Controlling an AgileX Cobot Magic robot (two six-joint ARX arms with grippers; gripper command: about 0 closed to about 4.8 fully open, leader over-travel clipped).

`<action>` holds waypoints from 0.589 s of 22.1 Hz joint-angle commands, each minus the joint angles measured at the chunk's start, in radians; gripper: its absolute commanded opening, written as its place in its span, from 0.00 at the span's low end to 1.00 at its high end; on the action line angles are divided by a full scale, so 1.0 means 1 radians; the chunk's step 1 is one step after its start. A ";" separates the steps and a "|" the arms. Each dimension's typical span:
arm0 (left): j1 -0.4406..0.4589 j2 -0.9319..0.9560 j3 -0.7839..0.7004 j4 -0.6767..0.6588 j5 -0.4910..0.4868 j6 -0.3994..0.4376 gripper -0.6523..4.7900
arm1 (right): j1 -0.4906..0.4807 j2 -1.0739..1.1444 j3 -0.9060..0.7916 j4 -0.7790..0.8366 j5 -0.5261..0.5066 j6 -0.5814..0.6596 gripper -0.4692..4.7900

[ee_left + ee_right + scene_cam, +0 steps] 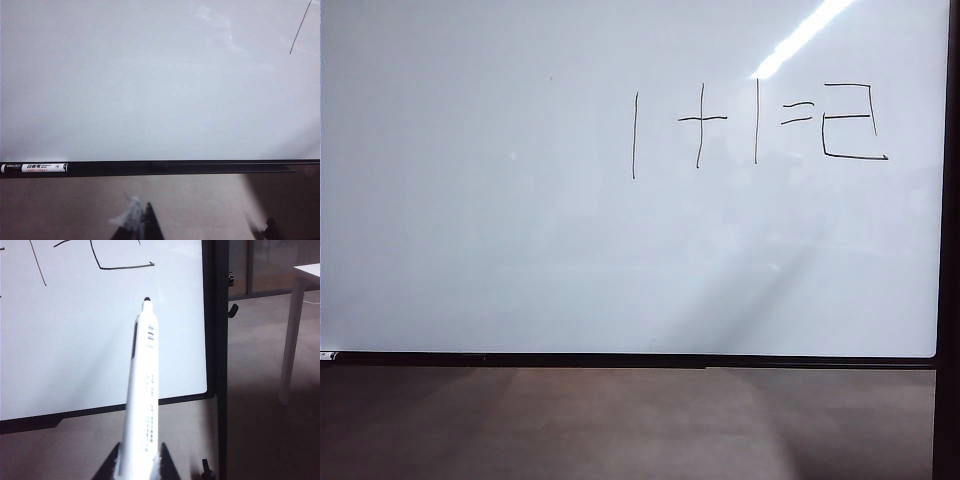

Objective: Reach to the right to find the marker pen, pick it up, and write the answer to the math problem on the whiteboard.

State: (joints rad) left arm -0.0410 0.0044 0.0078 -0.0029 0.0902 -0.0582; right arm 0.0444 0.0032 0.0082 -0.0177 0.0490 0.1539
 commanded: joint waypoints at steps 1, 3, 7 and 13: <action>-0.001 0.000 0.001 0.008 0.002 -0.002 0.11 | 0.003 -0.001 -0.002 0.015 -0.006 -0.024 0.08; -0.001 0.000 0.001 0.008 0.002 -0.002 0.11 | 0.002 -0.001 -0.002 0.016 -0.006 -0.026 0.08; -0.001 0.000 0.001 0.008 0.002 -0.002 0.11 | 0.003 -0.001 -0.002 0.018 -0.037 -0.031 0.08; -0.001 0.000 0.001 0.008 0.002 -0.002 0.11 | 0.002 -0.001 -0.002 0.018 -0.093 -0.084 0.08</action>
State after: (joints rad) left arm -0.0410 0.0044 0.0078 -0.0036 0.0902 -0.0582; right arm 0.0452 0.0032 0.0082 -0.0170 -0.0383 0.0853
